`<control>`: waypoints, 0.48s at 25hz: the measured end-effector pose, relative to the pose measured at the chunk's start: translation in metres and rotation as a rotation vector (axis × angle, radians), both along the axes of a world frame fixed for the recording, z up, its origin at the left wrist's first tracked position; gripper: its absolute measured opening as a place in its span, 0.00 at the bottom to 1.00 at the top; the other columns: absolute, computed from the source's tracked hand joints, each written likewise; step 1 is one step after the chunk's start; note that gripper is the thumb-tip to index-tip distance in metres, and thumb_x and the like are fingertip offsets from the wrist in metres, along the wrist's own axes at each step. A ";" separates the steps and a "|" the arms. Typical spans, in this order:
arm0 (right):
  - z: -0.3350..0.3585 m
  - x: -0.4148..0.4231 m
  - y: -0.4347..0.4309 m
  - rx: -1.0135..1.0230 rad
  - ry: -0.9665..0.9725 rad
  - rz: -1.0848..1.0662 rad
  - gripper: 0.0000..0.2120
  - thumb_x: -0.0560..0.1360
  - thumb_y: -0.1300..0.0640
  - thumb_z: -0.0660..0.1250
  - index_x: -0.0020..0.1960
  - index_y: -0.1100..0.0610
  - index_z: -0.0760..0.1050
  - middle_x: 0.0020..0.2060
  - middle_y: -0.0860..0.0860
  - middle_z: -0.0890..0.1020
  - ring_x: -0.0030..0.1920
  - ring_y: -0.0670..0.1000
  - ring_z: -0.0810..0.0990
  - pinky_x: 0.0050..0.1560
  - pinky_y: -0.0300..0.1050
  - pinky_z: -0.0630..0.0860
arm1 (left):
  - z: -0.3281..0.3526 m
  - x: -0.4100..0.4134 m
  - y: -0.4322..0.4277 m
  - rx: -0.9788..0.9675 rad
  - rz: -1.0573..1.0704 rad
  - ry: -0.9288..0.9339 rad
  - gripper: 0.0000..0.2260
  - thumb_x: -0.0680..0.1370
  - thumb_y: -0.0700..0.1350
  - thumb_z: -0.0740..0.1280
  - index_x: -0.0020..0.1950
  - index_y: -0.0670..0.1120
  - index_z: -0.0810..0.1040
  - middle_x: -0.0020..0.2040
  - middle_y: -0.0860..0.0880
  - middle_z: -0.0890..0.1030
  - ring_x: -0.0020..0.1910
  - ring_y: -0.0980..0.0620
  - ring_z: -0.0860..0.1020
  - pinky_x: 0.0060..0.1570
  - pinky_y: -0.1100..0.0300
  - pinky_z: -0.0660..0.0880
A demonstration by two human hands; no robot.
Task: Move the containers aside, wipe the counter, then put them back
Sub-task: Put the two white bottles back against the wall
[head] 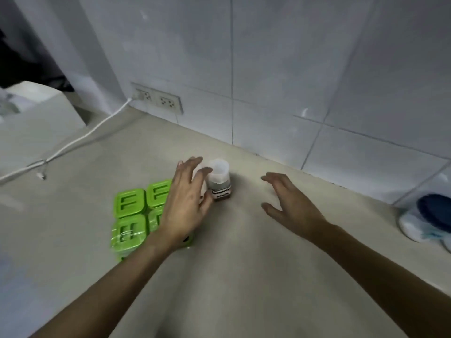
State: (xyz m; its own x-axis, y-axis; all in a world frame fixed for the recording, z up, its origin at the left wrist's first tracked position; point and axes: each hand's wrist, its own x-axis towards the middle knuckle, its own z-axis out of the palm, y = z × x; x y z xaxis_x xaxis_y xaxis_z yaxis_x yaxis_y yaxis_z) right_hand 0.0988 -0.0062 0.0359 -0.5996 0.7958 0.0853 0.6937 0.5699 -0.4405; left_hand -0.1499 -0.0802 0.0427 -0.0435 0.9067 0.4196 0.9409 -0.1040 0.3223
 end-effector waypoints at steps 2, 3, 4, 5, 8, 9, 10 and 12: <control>0.005 -0.056 0.016 -0.047 0.044 0.030 0.34 0.74 0.51 0.67 0.75 0.50 0.56 0.74 0.53 0.59 0.72 0.52 0.63 0.70 0.47 0.65 | 0.010 -0.034 0.010 -0.177 0.066 -0.025 0.28 0.72 0.46 0.68 0.71 0.46 0.66 0.74 0.40 0.61 0.73 0.41 0.60 0.73 0.50 0.57; 0.006 -0.079 0.022 -0.072 0.021 0.057 0.36 0.74 0.52 0.68 0.76 0.49 0.54 0.75 0.54 0.58 0.73 0.54 0.62 0.70 0.51 0.65 | 0.012 -0.044 0.014 -0.270 0.062 -0.035 0.31 0.72 0.46 0.69 0.74 0.48 0.63 0.76 0.41 0.59 0.74 0.41 0.58 0.73 0.52 0.58; 0.007 -0.098 0.026 -0.089 -0.021 0.081 0.36 0.73 0.52 0.68 0.76 0.48 0.54 0.75 0.54 0.58 0.72 0.56 0.63 0.68 0.53 0.67 | 0.011 -0.051 0.017 -0.335 0.047 -0.027 0.33 0.73 0.47 0.70 0.75 0.49 0.61 0.76 0.42 0.58 0.74 0.42 0.58 0.72 0.53 0.58; 0.008 -0.112 0.029 -0.089 -0.055 0.092 0.35 0.74 0.53 0.68 0.75 0.48 0.55 0.73 0.55 0.61 0.69 0.57 0.67 0.65 0.52 0.70 | 0.010 -0.053 0.020 -0.374 0.028 -0.009 0.33 0.73 0.48 0.69 0.75 0.50 0.60 0.76 0.42 0.59 0.74 0.42 0.59 0.72 0.53 0.59; 0.011 -0.126 0.032 0.003 -0.055 0.040 0.24 0.76 0.51 0.65 0.69 0.48 0.62 0.62 0.54 0.70 0.57 0.58 0.76 0.53 0.50 0.73 | 0.001 -0.054 0.028 -0.401 -0.013 -0.004 0.29 0.76 0.49 0.67 0.75 0.50 0.61 0.72 0.44 0.64 0.68 0.42 0.68 0.67 0.52 0.65; 0.013 -0.127 0.031 0.037 -0.053 0.033 0.21 0.76 0.51 0.65 0.67 0.49 0.63 0.61 0.53 0.71 0.54 0.58 0.77 0.51 0.50 0.73 | -0.001 -0.053 0.031 -0.373 -0.020 -0.014 0.27 0.76 0.48 0.67 0.74 0.50 0.63 0.69 0.44 0.66 0.65 0.41 0.71 0.64 0.52 0.68; 0.013 -0.126 0.030 0.054 -0.051 0.035 0.20 0.76 0.50 0.65 0.65 0.49 0.64 0.60 0.53 0.71 0.53 0.58 0.77 0.49 0.50 0.73 | -0.001 -0.052 0.032 -0.348 -0.024 -0.023 0.25 0.77 0.47 0.67 0.73 0.50 0.64 0.67 0.44 0.68 0.62 0.41 0.74 0.62 0.53 0.69; 0.012 -0.116 0.026 0.061 -0.023 0.044 0.19 0.76 0.51 0.66 0.64 0.51 0.64 0.61 0.53 0.71 0.51 0.59 0.78 0.48 0.50 0.74 | 0.005 -0.045 0.033 -0.344 -0.032 -0.002 0.23 0.77 0.47 0.67 0.71 0.51 0.66 0.65 0.45 0.70 0.58 0.41 0.76 0.58 0.53 0.71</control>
State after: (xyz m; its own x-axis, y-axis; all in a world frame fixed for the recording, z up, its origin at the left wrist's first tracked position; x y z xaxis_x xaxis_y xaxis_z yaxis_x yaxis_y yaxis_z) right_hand -0.0176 0.0195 0.0480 -0.6363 0.7622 0.1187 0.6768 0.6255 -0.3881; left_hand -0.1949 -0.0472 0.0477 -0.0130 0.9960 0.0885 0.9381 -0.0185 0.3458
